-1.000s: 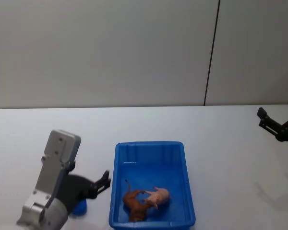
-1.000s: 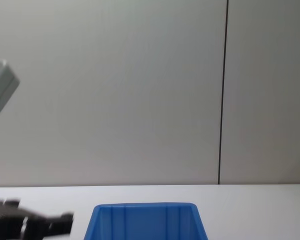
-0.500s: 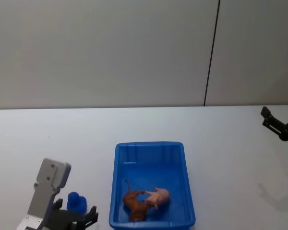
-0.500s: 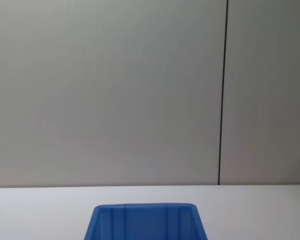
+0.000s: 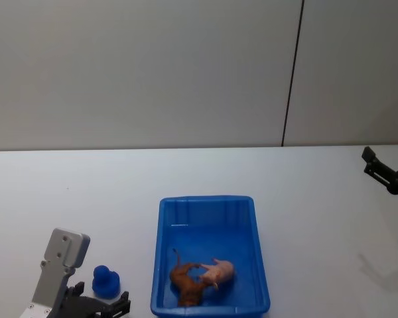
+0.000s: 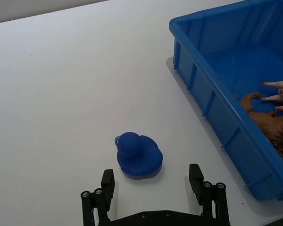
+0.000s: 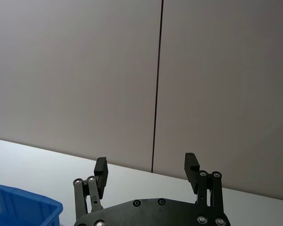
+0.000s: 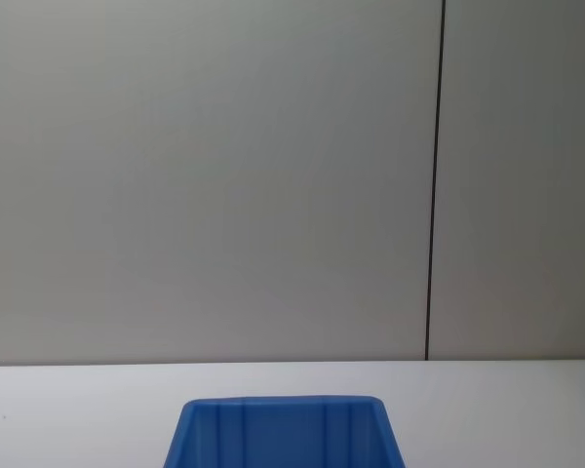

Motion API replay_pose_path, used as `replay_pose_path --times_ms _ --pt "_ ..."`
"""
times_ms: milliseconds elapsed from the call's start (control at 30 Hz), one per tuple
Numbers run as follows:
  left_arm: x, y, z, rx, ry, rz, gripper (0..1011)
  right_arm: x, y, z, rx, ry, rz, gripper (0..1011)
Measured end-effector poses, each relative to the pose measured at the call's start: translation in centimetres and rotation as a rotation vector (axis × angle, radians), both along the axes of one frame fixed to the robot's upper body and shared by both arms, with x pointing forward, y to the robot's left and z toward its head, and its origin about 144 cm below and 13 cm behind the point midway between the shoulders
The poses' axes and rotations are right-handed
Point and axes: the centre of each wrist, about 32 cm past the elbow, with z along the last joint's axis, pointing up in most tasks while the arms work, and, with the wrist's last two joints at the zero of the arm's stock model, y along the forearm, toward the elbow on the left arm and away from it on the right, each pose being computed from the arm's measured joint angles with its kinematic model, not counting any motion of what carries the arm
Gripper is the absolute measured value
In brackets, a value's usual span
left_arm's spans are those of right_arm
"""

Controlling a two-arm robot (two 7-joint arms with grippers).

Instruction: Pick up the two dolls from the table and place them into the box.

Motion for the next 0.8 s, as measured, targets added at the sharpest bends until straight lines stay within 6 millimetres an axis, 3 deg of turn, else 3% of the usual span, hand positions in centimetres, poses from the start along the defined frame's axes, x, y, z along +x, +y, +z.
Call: replay_pose_path --times_ms 800 --pt "2.0 1.8 -1.9 -0.033 -0.023 -0.04 1001 0.0 0.0 0.0 0.0 -0.001 -0.001 1001"
